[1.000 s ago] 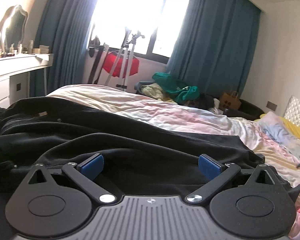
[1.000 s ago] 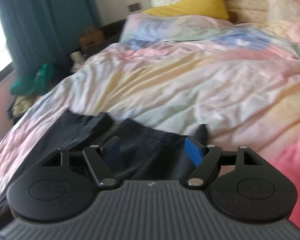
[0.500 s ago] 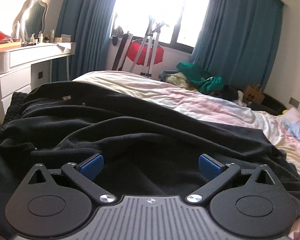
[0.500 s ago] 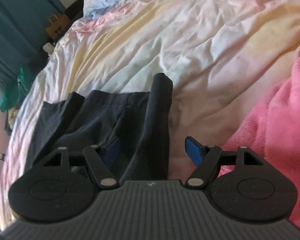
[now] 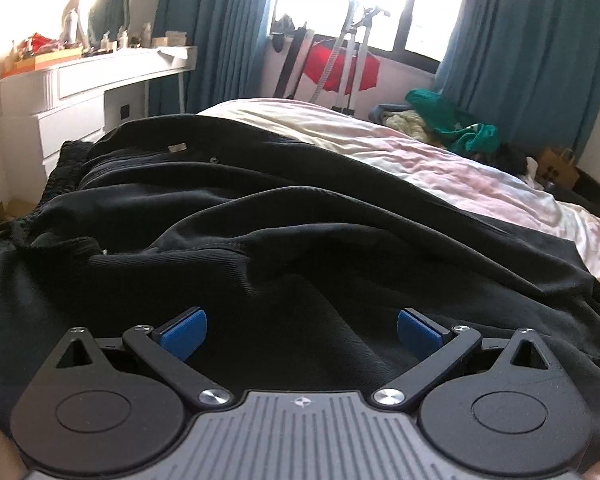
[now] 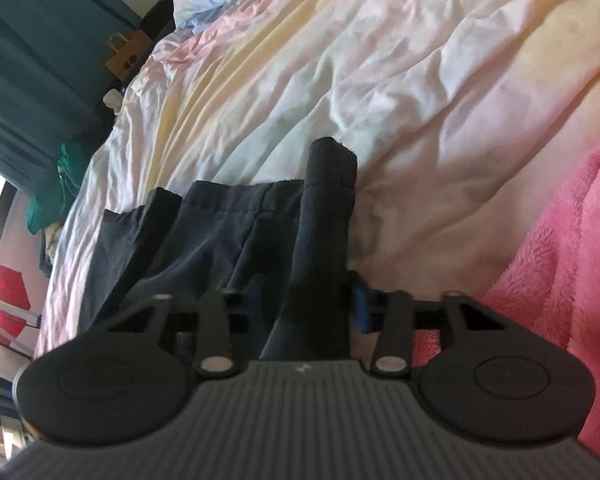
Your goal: Fold clothes
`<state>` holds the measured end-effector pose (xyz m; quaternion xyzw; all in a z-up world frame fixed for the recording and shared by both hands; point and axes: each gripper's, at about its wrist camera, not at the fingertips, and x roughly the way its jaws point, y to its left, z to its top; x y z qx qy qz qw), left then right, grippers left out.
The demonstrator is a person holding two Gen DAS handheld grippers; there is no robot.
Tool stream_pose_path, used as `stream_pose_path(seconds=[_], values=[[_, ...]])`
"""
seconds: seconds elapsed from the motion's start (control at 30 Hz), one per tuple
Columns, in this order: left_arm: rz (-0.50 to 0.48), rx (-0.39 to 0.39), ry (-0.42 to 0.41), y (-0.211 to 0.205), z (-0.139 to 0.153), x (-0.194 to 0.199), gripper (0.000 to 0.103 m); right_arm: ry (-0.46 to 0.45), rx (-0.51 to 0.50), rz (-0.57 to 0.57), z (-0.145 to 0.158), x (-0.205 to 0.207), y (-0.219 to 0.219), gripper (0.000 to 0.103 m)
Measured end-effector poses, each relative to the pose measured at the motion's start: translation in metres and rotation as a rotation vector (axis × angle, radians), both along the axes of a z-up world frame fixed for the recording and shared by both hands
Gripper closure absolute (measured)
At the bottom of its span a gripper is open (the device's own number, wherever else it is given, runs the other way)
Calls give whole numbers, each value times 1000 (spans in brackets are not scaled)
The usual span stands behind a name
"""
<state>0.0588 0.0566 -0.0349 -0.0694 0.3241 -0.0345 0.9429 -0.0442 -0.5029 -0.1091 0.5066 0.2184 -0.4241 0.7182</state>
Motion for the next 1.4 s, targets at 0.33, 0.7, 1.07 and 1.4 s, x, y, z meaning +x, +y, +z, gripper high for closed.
stream_pose_path(seconds=[0.33, 0.7, 1.07, 1.4], values=[[245, -293, 192, 120, 33, -13, 1, -171, 12, -82, 2, -18, -2, 96], [584, -679, 300, 292, 26, -66, 1, -223, -145, -59, 30, -17, 5, 96], [459, -1004, 335, 289, -38, -41, 8, -239, -136, -96, 26, -23, 6, 96], [519, -852, 266, 283, -25, -34, 48, -178, -42, -122, 4, -20, -3, 95]])
